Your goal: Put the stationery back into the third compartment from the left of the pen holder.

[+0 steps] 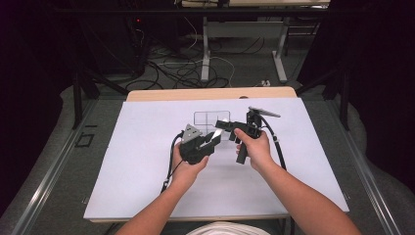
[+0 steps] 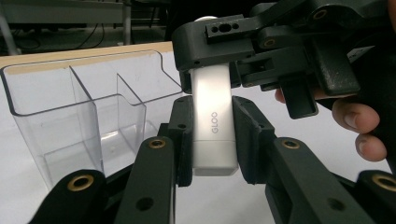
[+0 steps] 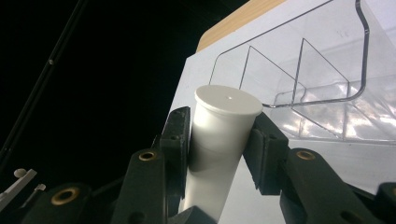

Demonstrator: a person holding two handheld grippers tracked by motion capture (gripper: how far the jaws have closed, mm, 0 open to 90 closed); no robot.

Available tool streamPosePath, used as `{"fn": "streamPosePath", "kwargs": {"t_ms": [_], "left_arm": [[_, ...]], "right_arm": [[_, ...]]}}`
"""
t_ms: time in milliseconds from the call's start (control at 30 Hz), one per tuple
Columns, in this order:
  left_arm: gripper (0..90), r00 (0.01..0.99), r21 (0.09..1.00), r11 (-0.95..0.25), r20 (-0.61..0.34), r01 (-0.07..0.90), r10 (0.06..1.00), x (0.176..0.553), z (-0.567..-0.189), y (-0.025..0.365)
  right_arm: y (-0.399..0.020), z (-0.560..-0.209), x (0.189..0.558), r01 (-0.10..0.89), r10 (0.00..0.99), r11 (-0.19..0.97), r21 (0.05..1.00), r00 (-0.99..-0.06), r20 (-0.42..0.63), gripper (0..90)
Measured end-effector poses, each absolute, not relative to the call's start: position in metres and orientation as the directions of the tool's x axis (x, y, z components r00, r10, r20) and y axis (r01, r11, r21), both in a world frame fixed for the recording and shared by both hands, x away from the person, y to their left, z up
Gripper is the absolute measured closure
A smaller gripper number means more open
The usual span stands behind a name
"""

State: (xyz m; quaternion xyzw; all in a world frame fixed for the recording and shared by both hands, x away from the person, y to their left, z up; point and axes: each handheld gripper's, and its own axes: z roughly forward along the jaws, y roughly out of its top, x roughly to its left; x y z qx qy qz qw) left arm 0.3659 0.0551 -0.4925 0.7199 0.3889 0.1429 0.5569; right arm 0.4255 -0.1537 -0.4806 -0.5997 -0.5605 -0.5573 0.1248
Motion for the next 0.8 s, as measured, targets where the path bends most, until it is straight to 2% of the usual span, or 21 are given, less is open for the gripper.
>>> {"fn": "streamPosePath", "kwargs": {"t_ms": [433, 533, 800], "left_arm": [[70.8, 0.656, 0.914, -0.075, -0.226, 0.398, 0.72, 0.3656, -0.4942, 0.0549], [64.2, 0.653, 0.92, -0.067, -0.221, 0.385, 0.724, 0.3653, -0.4937, 0.0557], [55.4, 0.63, 0.925, -0.069, -0.199, 0.375, 0.751, 0.3651, -0.4917, 0.0639]], "right_arm": [[-0.1534, -0.4812, 0.4271, 0.82, 0.512, -0.362, 0.442, -0.221, 0.83, 65.6], [-0.1545, -0.4821, 0.4276, 0.816, 0.519, -0.355, 0.457, -0.234, 0.822, 66.2], [-0.1576, -0.4805, 0.4308, 0.802, 0.532, -0.38, 0.461, -0.219, 0.818, 66.3]]}}
